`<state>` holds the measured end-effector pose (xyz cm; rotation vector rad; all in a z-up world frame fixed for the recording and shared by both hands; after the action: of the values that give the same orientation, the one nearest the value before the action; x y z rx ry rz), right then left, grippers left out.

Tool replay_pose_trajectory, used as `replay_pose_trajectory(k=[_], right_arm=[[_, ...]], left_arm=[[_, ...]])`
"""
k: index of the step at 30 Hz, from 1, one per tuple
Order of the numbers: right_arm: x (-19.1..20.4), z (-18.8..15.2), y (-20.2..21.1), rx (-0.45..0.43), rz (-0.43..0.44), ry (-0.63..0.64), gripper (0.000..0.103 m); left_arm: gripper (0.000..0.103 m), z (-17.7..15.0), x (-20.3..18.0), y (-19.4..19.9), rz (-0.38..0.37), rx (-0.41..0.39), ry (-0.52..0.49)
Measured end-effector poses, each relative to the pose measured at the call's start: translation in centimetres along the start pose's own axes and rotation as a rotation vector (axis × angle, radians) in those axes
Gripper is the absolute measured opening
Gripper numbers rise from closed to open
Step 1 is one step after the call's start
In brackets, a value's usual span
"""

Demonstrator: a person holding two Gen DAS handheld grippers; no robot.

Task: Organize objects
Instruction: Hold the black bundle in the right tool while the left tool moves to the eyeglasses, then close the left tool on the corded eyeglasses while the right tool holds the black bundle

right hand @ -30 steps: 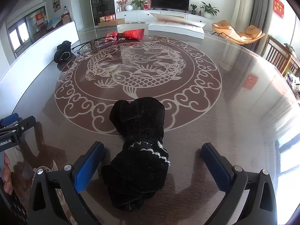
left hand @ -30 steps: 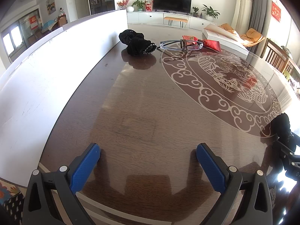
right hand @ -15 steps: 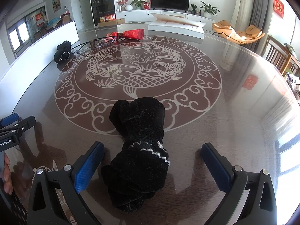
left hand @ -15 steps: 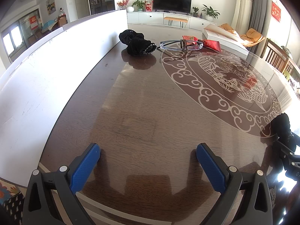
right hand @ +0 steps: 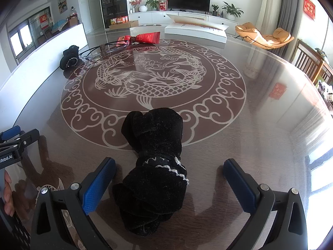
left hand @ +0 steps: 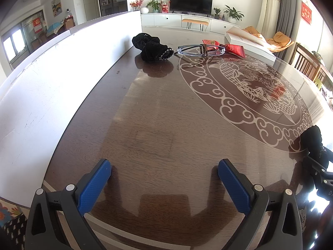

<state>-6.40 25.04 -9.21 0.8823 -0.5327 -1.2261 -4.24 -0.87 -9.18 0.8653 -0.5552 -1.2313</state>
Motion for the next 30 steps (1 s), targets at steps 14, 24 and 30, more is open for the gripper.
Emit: replay_pose_trajectory(k=[14, 24, 30], right_arm=[[0.0, 0.0, 0.0, 0.0, 0.0, 0.0, 0.103], [0.0, 0.0, 0.0, 0.0, 0.0, 0.0, 0.103], [-0.1, 0.0, 0.0, 0.0, 0.0, 0.0, 0.103]], left_arm=[[0.103, 0.0, 0.0, 0.1, 0.002, 0.008, 0.002], [0.095, 9.7, -5.4, -0.9, -0.136, -0.031, -0.216], [0.095, 17.9, -11.2, -5.8, -0.137, -0.073, -0.358]])
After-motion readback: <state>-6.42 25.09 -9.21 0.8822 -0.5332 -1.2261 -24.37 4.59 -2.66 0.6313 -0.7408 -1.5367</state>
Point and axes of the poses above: each gripper's, at about its wrist camera, not at the fingertips, and y roughly against the way its jaws point, x to its left, z to its top, the point moved 3 cm from there along -y, roughly the way its jaws point, and after that the axes turned 9 degrees about y, right-handed, at the moved point
